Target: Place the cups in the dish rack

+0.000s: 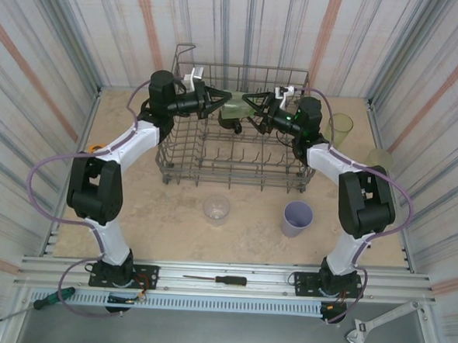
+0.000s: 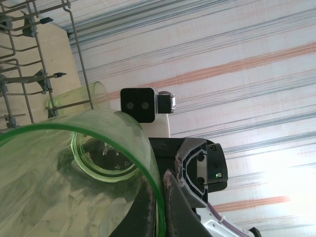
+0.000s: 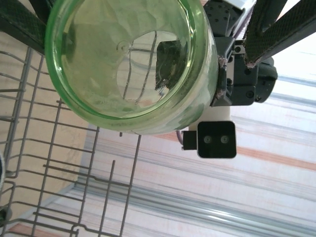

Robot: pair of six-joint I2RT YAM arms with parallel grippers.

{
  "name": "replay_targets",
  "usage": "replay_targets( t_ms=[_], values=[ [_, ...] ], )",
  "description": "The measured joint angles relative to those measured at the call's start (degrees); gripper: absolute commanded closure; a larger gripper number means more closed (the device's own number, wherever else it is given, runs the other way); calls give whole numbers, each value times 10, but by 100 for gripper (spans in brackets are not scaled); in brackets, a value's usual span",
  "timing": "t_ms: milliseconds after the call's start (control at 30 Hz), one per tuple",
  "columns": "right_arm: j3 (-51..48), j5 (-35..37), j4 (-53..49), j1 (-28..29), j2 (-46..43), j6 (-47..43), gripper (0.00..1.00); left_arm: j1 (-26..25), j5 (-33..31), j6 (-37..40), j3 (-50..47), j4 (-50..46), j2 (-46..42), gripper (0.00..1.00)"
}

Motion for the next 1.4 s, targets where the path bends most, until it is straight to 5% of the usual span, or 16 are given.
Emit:
replay_targets(
  t_ms=[267,500,800,1033,1400],
  values=[
    [0,0,39,0,16,29,21,-2,15,-13,5,28,12,100],
    [0,2,58,0,19,42,40,-4,22,-21,7,30,13,72],
    [-1,10,41,2,9,18,43,-13,35,-10,21,10,13,47],
    [-9,25,-13,0,-24,-26,43,7,34,24,22,-38,6,39],
    [-12,46,-90,0,-50,-79,43,49,2,186,66,-264,-40,21]
  ],
)
